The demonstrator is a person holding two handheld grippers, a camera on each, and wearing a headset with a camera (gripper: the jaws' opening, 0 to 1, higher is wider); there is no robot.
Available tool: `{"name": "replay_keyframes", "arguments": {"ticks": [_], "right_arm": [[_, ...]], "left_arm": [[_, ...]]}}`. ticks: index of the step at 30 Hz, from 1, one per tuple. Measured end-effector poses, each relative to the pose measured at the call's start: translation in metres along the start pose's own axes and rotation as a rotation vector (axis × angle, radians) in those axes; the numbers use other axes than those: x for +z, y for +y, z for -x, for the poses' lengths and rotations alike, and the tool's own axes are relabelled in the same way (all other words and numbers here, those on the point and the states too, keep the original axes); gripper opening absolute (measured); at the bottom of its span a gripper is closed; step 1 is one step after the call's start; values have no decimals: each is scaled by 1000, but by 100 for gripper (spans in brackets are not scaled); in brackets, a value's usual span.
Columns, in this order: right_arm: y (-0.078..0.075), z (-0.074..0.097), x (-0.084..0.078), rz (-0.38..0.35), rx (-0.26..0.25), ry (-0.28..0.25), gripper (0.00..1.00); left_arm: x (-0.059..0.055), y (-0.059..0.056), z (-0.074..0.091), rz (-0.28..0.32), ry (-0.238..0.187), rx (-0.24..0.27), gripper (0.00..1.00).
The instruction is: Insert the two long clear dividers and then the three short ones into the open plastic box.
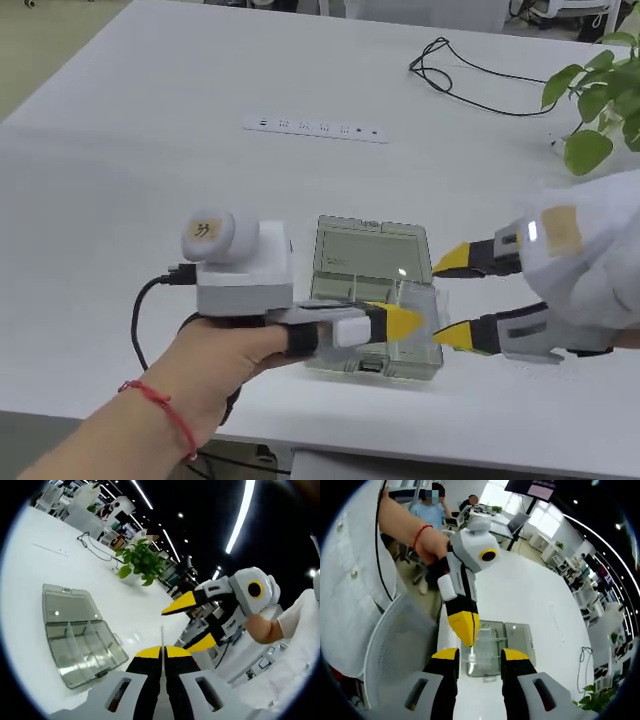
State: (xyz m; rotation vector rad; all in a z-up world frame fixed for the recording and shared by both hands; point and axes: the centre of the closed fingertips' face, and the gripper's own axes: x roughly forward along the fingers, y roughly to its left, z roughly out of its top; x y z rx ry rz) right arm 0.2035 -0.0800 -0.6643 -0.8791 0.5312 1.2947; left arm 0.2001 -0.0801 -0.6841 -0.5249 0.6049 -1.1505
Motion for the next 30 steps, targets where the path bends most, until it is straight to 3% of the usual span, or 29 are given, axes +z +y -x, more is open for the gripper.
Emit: {"name": "replay_keyframes", "arguments": {"ticks": [6,10,15,19,30], "right_arm": [[2,5,7,-122,145,-84,24],[13,6,13,-171,261,-114,18],[20,5,12,-177,346,-101,14],[29,6,18,-164,392,-99,9],[38,4,22,-165,448,-102,4]], "left_arm": [[-11,-12,6,-211,57,-63,0],[-12,-21,9,-337,52,-111,0],[-12,-33,15,-381,48,-157,0],[-10,-35,17,-407,35,-169,0],[-10,-38,20,-440,31,-183,0]]}}
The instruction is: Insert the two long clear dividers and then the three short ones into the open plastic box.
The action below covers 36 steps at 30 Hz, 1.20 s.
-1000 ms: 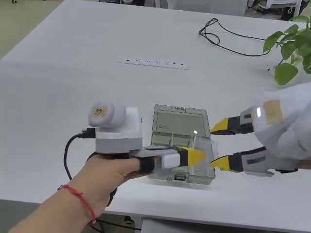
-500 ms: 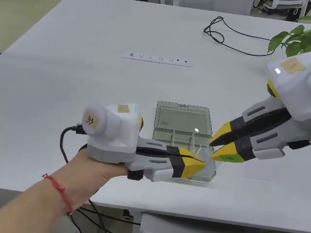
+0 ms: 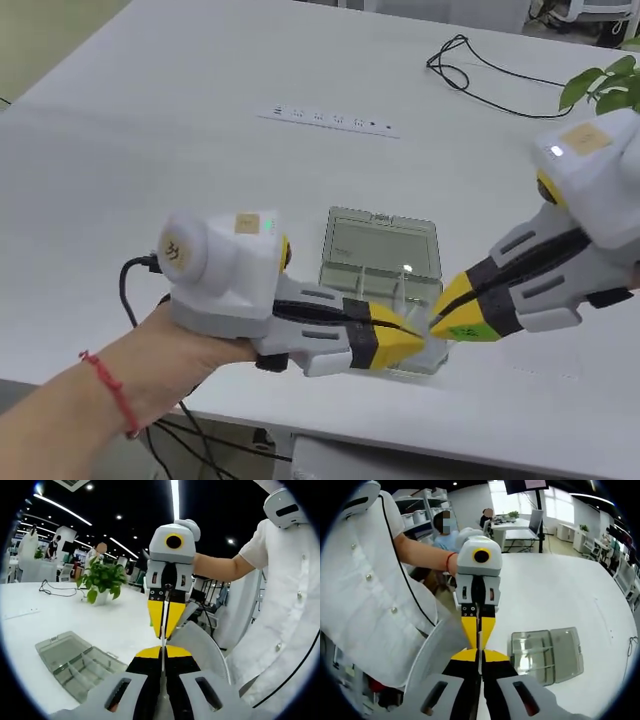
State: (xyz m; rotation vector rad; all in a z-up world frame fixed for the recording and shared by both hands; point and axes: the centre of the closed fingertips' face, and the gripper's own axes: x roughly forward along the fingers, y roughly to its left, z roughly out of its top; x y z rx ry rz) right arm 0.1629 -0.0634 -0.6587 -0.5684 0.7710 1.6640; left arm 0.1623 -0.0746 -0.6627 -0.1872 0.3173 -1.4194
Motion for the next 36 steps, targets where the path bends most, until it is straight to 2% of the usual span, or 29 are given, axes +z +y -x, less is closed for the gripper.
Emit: {"name": "replay_keyframes", "arguments": {"ticks": [5,19,24,31,36], "right_arm": [[3,-1,2,-3,12,-6,3],[0,-3,7,-1,7,-11,3],[-4,-1,9,-2,-10,-18,3],[-15,5,18,6,-51,-39,3],[-31,8,25,8,-95,-57,3]], "left_arm": [[0,0,2,-23,1,2,0],[-2,6,7,-29,7,25,0],[-8,9,11,-31,28,45,1],[-17,22,24,-21,44,107,12],[-22,32,38,-18,59,159,22]]}}
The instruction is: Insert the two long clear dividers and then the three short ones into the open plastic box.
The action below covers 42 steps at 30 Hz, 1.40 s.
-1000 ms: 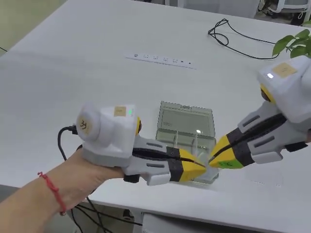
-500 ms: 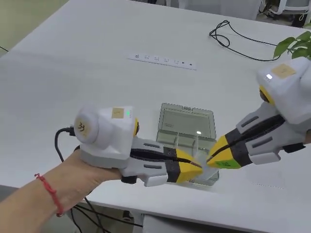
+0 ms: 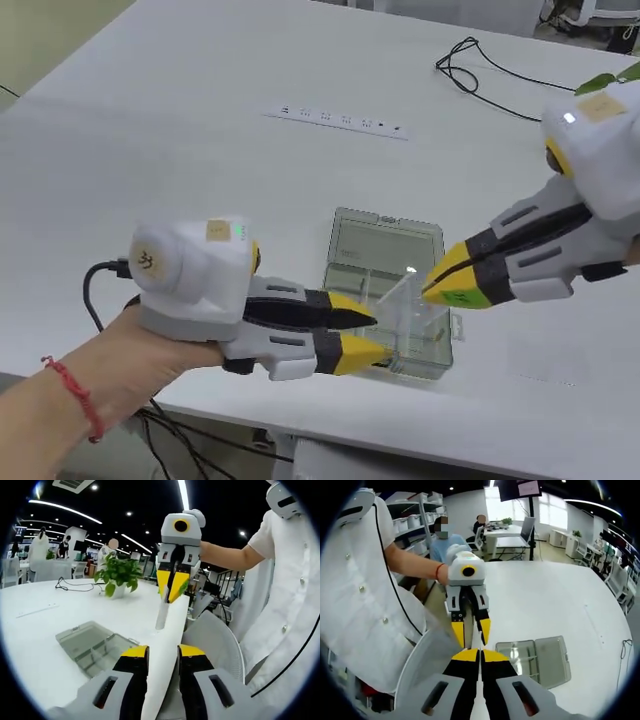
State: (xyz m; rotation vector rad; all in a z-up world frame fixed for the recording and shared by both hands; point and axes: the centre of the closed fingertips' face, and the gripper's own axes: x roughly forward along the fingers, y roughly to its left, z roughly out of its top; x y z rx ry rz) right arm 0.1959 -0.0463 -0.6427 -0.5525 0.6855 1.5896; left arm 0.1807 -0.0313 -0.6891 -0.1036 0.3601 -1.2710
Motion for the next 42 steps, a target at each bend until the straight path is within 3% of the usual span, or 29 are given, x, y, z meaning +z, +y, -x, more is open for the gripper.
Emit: {"name": "replay_keyframes", "arguments": {"ticks": [11,15,20,24,31,42], "right_arm": [[-35,-12,3,-2,-75,3,3],[-46,-19,2,1,-89,13,3],[-56,-31,-5,0,-98,33,3],[-63,-44,-11,5,-104,50,3],[-80,-68,-26,-1,-106,62,3],[-88,-96,-46,-21,-104,76,3]], "left_arm": [[-10,21,20,-30,32,93,47],[-15,30,25,-31,46,125,60],[-21,39,30,-34,66,157,71],[-22,50,34,-37,61,199,86],[-29,58,39,-36,70,228,100],[-33,64,46,-25,70,252,100]]}}
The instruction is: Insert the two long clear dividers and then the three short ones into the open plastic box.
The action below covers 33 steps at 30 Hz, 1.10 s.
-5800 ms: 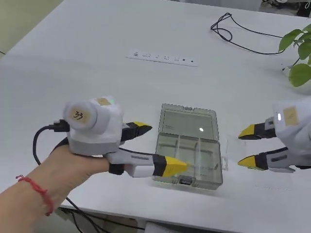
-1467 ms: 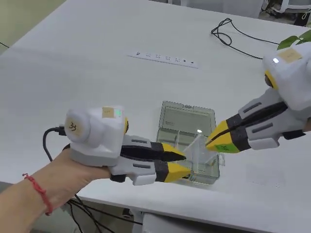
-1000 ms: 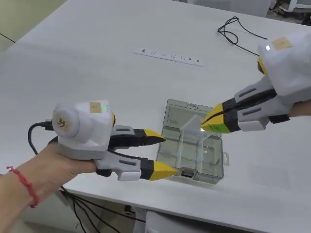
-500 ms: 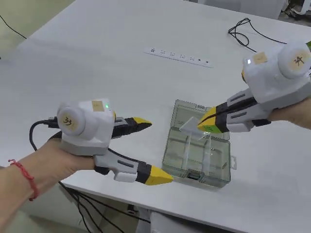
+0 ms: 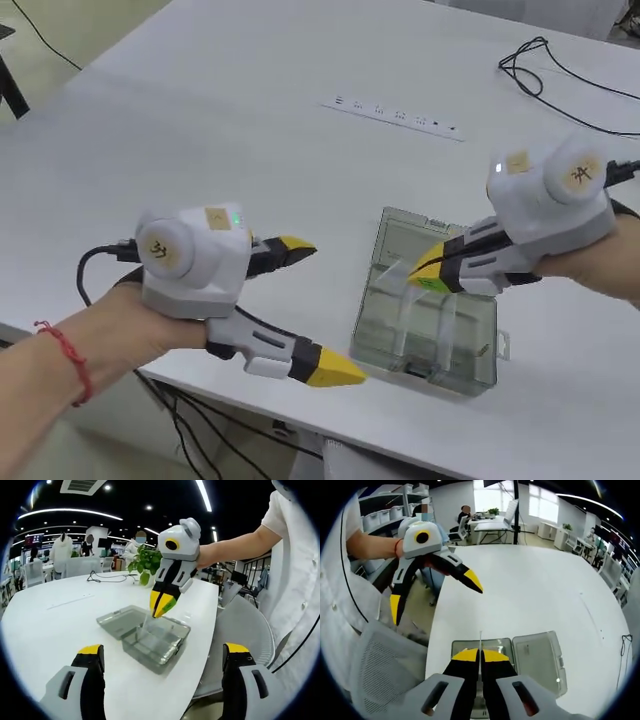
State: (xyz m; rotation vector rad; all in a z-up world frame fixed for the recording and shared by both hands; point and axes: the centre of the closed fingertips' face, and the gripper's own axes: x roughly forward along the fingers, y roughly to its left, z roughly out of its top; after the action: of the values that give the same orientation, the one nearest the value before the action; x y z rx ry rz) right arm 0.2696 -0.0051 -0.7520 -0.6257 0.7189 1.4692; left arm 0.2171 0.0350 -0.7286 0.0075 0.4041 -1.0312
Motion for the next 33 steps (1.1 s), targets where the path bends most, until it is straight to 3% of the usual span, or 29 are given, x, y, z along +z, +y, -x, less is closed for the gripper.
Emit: {"name": "replay_keyframes", "arguments": {"ticks": [10,19,33], "right_arm": [[5,-4,-4,0,5,24,3],[0,-10,-6,28,3,27,2],[0,-33,-12,37,16,58,2]], "left_arm": [[-2,0,3,21,-14,13,100],[-4,0,3,25,-10,11,100],[-6,1,2,32,-9,7,100]]}}
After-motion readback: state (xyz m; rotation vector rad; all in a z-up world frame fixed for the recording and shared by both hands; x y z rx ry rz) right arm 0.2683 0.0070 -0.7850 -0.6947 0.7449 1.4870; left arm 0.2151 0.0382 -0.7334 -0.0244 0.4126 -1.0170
